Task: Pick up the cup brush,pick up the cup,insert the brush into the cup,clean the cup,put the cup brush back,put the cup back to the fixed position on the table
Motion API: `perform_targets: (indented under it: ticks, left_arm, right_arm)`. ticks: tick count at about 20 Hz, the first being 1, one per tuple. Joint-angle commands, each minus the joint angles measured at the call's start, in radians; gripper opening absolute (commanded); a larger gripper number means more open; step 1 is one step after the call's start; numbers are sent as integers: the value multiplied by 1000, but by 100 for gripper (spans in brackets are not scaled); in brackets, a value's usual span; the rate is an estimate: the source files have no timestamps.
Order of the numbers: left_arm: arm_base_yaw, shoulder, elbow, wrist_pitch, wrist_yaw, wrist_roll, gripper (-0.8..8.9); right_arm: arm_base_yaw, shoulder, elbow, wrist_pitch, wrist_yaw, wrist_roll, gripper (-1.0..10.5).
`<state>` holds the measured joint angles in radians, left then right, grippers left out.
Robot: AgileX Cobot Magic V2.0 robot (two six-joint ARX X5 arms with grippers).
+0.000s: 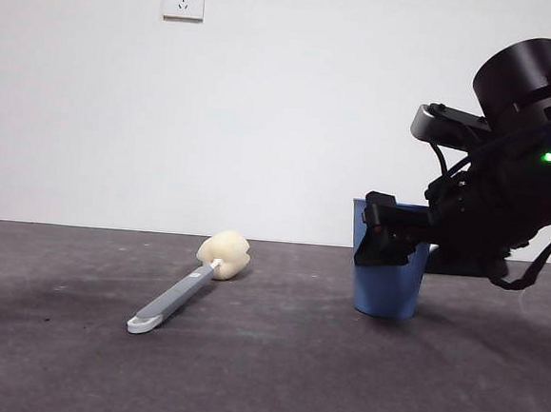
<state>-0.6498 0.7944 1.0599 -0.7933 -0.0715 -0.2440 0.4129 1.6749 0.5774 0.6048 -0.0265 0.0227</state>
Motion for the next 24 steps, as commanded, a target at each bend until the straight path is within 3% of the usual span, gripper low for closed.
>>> perform_targets:
  ticks: [1,5,8,11,14,15,16,18,24]
  left_arm:
    - [2,-1,-7,-2,-2,6,448]
    - [2,-1,-7,-2,-2,6,448]
    - [2,-1,-7,-6,-1,10,448]
    - [2,0,-7,-20,-1,13,444]
    - [2,2,-7,-40,3,14,436]
    - [2,2,-7,-51,2,19,432]
    - [2,2,-7,-65,2,26,366]
    - [2,2,-7,-90,2,33,17]
    - [2,2,-7,-130,-2,39,-4]
  right_arm:
    - [1,-34,-16,-32,2,6,632]
    - [1,-169,-16,-167,2,6,632]
    - [3,-345,-16,-402,-1,44,631]
    - [12,-542,-15,-663,-10,191,630]
    - [29,-729,-15,-887,-101,277,604]
    - [37,-781,-15,-954,-133,296,506]
    - [44,-826,-15,-1019,-145,314,354]
    - [52,-903,-15,-1128,-193,324,-22]
    - [55,-1013,-15,-1191,-210,328,1]
